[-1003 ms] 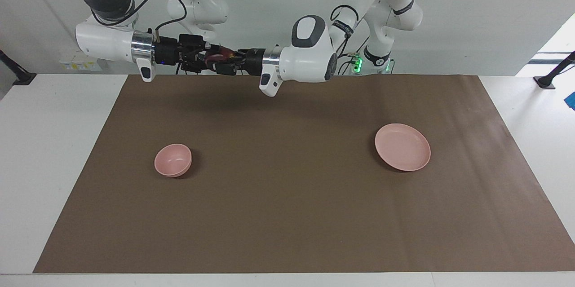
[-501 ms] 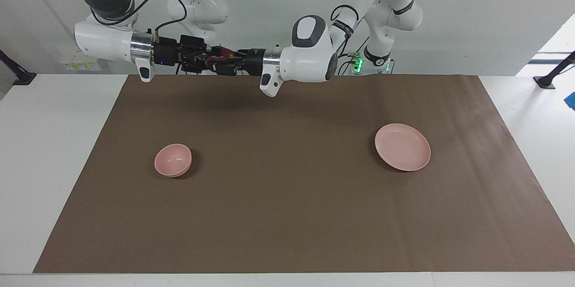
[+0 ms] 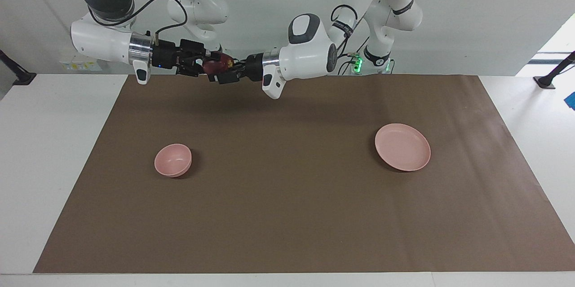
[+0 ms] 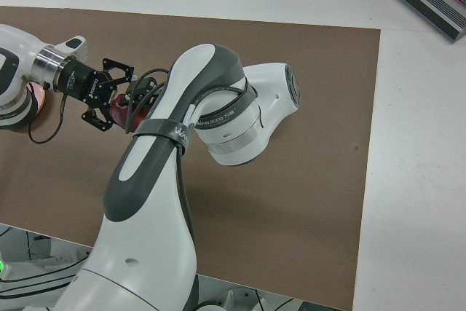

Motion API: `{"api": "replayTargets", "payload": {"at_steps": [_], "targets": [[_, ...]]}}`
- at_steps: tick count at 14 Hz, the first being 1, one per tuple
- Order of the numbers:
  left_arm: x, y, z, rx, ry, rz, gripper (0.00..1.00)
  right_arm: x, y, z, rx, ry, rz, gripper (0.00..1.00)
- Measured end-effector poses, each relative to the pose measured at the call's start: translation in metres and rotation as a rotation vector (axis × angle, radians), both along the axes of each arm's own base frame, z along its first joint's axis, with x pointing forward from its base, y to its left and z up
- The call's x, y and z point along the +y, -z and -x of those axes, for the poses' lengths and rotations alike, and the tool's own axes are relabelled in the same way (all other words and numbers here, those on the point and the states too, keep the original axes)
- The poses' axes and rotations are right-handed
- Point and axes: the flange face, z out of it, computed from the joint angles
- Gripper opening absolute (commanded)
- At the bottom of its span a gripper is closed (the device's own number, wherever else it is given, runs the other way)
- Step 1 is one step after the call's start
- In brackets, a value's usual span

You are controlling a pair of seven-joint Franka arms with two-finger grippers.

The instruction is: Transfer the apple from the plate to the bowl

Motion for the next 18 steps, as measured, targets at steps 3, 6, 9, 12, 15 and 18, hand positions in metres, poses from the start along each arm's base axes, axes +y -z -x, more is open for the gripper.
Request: {"api": "replayTargets", "payload": {"at_steps": [3, 6, 9, 12, 15, 18], "targets": [[0.025, 0.013, -0.026, -0.075, -0.01, -0.08, 1.0, -0.008, 0.002, -0.006, 0.001, -0.029, 0.083, 0.0], [0.054, 0.025, -0.052, -0.165, -0.007, -0.183, 1.0, -0.021, 0.004, -0.017, 0.001, -0.065, 0.196, 0.0], [0.086, 0.038, -0.077, -0.268, 0.01, -0.312, 1.0, -0.042, 0.007, -0.034, -0.016, -0.074, 0.359, 0.0], [0.121, 0.053, -0.099, -0.38, 0.046, -0.467, 1.0, -0.063, 0.016, -0.047, -0.038, -0.09, 0.563, 0.0], [0.159, 0.062, -0.12, -0.515, 0.131, -0.584, 1.0, -0.078, 0.027, -0.058, -0.066, -0.139, 0.78, 0.0], [0.206, 0.07, -0.144, -0.63, 0.213, -0.678, 1.0, -0.078, 0.039, -0.077, -0.144, -0.2, 0.995, 0.0]]}}
